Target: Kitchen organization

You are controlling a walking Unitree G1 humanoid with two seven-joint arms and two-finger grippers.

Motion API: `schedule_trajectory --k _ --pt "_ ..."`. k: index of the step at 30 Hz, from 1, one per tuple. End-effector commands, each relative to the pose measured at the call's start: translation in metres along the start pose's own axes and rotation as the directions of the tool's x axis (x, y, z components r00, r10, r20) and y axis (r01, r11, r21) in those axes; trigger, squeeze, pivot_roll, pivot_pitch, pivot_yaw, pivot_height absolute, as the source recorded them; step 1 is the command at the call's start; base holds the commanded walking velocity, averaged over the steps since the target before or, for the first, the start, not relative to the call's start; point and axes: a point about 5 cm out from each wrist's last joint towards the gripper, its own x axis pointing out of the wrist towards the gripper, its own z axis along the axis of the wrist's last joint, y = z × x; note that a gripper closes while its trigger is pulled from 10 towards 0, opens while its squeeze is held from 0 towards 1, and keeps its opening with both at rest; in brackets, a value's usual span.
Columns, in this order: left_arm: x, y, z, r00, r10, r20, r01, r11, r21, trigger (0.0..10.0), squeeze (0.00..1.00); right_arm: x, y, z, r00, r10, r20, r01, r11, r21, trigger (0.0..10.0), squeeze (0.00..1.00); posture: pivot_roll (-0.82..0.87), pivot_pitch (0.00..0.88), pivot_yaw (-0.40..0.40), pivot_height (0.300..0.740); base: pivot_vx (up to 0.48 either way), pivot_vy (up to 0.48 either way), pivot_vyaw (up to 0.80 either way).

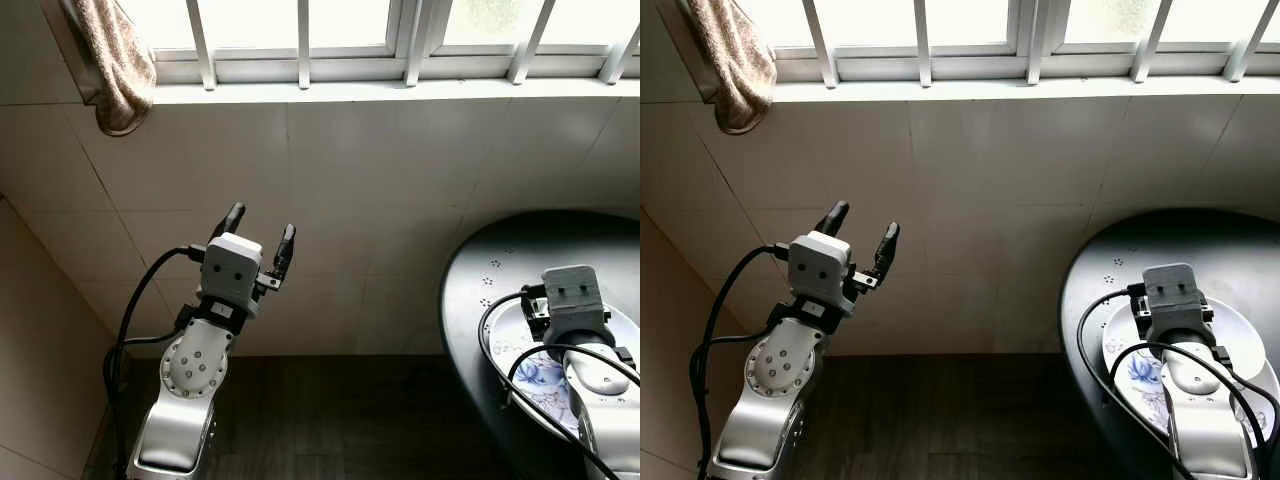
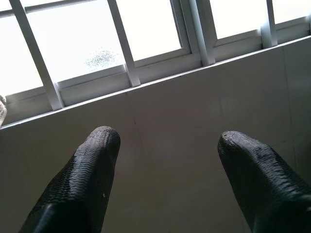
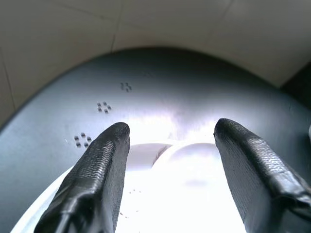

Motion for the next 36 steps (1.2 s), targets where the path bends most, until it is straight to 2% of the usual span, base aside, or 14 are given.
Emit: schedule_trajectory --k 1,6,13,30,36 --pt "0.001 0.001 -0.002 1.000 0.003 -0.005 -0.003 1.000 0.006 10.0 0.00 0.001 -0.004 -0.001 1.000 0.001 -0.029 0.000 1.000 0.020 10.0 0.00 -0.03 0.000 -0.024 0.740 0.000 0.000 0.00" --pt "0.002 0.001 -0.002 1.000 0.001 -0.007 -0.001 1.000 0.008 10.0 0.00 0.002 0.004 -0.008 0.991 0.055 -0.121 -0.037 0.988 0.151 10.0 0.00 -0.03 0.000 -0.024 0.740 0.000 0.000 0.00" --pt "0.002 0.000 -0.002 1.000 0.001 -0.007 -0.001 1.000 0.009 10.0 0.00 0.001 0.011 -0.003 0.990 0.077 -0.114 -0.057 0.984 0.168 10.0 0.00 -0.03 0.000 -0.025 0.740 0.000 0.000 0.00" --pt "0.003 0.000 -0.004 1.000 -0.004 -0.016 0.005 1.000 0.010 10.0 0.00 -0.003 0.005 -0.030 0.959 0.056 -0.278 -0.026 0.993 0.111 10.0 0.00 -0.03 0.000 -0.027 0.740 0.000 0.000 0.00" --pt "0.003 -0.001 -0.005 1.000 -0.002 -0.020 0.002 1.000 0.012 10.0 0.00 0.001 -0.007 -0.041 0.955 0.025 -0.297 -0.018 0.999 0.027 10.0 0.00 -0.03 0.000 -0.031 0.740 0.000 0.000 0.00"
